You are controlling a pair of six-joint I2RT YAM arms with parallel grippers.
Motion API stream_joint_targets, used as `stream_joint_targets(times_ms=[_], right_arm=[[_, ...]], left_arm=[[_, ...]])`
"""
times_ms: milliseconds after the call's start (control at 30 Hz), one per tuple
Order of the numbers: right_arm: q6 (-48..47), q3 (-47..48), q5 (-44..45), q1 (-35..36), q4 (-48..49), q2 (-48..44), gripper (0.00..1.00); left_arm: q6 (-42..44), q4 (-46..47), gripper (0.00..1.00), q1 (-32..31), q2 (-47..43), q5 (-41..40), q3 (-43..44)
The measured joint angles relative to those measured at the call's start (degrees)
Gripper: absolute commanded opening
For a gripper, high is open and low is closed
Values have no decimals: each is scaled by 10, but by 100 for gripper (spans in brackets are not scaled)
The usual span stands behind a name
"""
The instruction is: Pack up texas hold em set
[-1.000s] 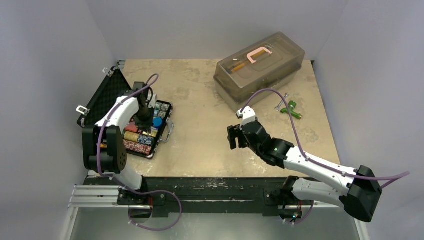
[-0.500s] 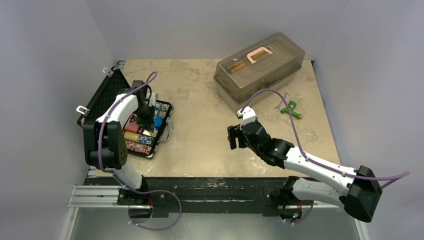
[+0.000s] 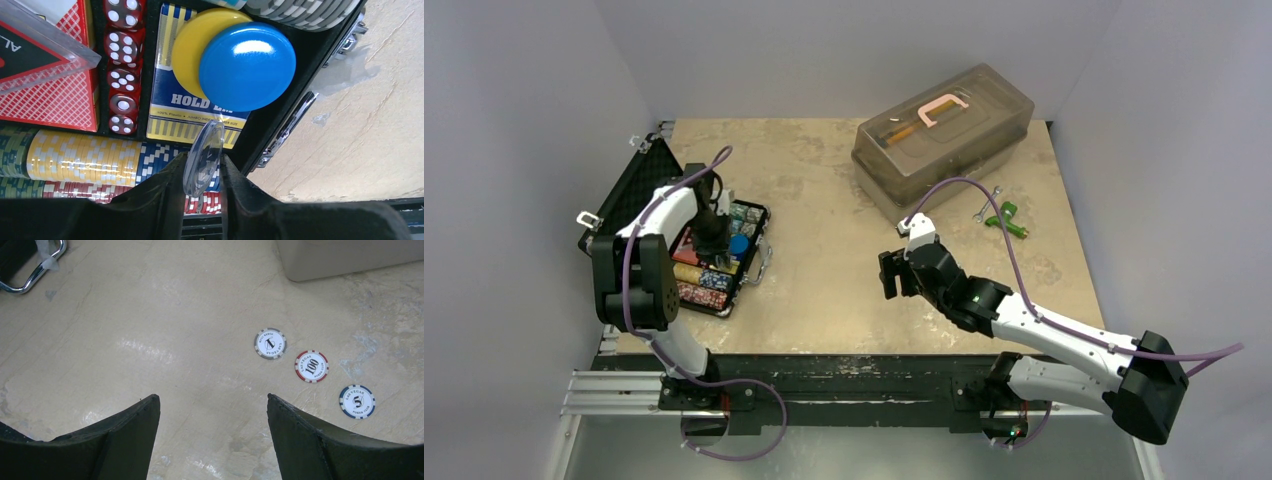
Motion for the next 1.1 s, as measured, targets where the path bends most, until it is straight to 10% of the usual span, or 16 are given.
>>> stream_joint_targets(times_ms=[667,867,1100], right_arm=[[0,0,1,0,2,7,75],[8,-4,13,0,6,7,75],[59,-40,49,0,3,2,77]], left_arm=[[-29,14,52,1,-63,-76,-1],[-81,79,53,0,-280,-41,-35],[-224,219,84,-8,-457,73,-51]])
